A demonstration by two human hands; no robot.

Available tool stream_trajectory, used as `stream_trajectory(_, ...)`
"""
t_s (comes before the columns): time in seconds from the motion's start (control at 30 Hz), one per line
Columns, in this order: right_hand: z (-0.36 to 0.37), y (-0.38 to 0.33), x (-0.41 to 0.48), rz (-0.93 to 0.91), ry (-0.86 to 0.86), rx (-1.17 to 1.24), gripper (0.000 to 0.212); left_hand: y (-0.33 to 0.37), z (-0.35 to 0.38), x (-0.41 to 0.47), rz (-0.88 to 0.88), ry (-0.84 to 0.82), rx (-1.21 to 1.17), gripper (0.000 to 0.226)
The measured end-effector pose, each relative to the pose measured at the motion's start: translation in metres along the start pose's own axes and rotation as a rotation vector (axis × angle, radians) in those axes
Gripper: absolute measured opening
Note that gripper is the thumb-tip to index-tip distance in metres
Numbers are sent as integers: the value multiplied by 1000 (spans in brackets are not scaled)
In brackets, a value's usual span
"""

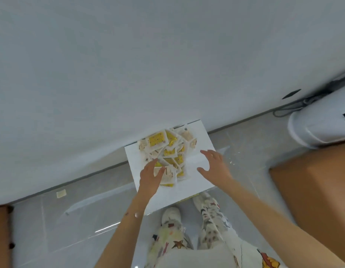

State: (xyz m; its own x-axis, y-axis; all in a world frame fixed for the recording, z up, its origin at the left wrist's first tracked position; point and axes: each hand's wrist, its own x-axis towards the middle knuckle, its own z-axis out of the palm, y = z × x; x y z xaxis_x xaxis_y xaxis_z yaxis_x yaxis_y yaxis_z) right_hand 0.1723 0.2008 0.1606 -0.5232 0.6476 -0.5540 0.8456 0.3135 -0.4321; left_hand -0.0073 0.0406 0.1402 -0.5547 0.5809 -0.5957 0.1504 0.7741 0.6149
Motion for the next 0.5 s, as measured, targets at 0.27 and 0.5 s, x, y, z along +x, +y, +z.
stream_trajectory(0.27, 65, 50, 184, 182, 98, 401, 70, -59, 80, 132, -101, 277, -169, 54)
stream_trajectory(0.5, 94, 64, 248, 267, 181, 374, 77, -69, 88, 204, -473, 561, -197, 66)
